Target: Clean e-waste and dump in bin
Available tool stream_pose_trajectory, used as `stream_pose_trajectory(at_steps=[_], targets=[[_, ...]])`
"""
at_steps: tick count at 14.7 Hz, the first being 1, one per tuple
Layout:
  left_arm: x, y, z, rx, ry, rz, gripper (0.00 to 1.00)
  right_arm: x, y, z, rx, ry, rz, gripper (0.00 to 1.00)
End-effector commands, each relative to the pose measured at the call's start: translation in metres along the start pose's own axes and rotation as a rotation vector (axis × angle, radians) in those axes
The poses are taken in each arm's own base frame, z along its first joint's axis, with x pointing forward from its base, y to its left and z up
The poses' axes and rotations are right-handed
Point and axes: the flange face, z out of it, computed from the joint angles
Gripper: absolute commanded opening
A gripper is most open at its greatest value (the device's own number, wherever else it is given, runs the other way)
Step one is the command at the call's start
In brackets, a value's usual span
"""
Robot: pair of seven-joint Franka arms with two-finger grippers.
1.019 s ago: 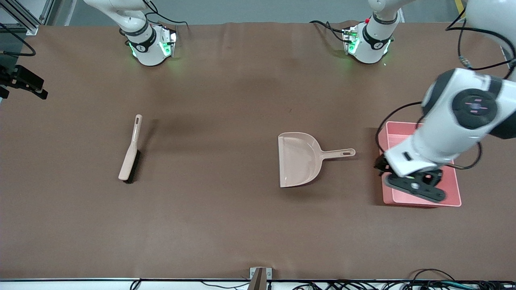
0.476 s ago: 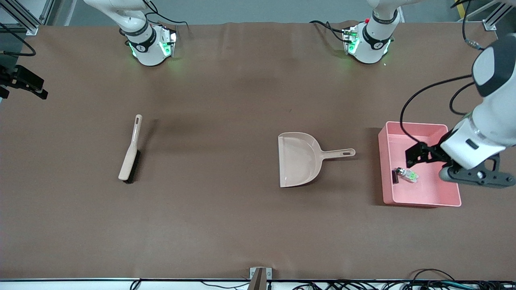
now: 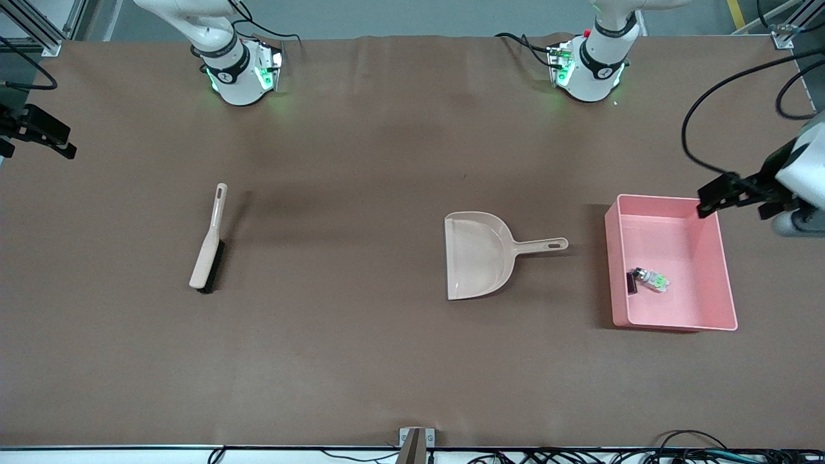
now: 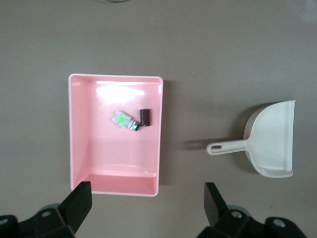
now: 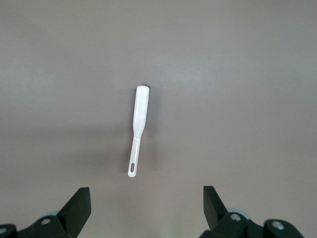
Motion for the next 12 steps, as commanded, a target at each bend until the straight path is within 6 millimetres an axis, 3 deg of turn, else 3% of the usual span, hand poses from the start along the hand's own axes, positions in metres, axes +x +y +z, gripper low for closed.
stream_pose_trajectory(at_steps=[1, 4, 7, 9, 12], targets=[[-0.032, -0.008, -0.015, -0.007, -0.003, 0.023, 1.0, -0.004, 0.0, -0.003, 0.0, 0.008, 0.008, 1.0], [-0.064, -0.019, -0.02, -0.019, -0.014, 0.02, 1.0, -0.005, 0.0, -0.003, 0.002, 0.005, 0.01, 1.0], [-0.082, -0.017, -0.018, -0.024, -0.029, 0.011, 1.0, -0.004, 0.0, -0.003, 0.002, 0.009, 0.008, 1.0], [-0.086, -0.015, -0.016, -0.021, -0.034, 0.015, 1.0, -0.004, 0.0, -0.003, 0.002, 0.008, 0.008, 1.0], [-0.09, 0.003, -0.021, -0.011, -0.034, 0.043, 1.0, -0.002, 0.001, -0.004, 0.0, 0.027, 0.008, 1.0]])
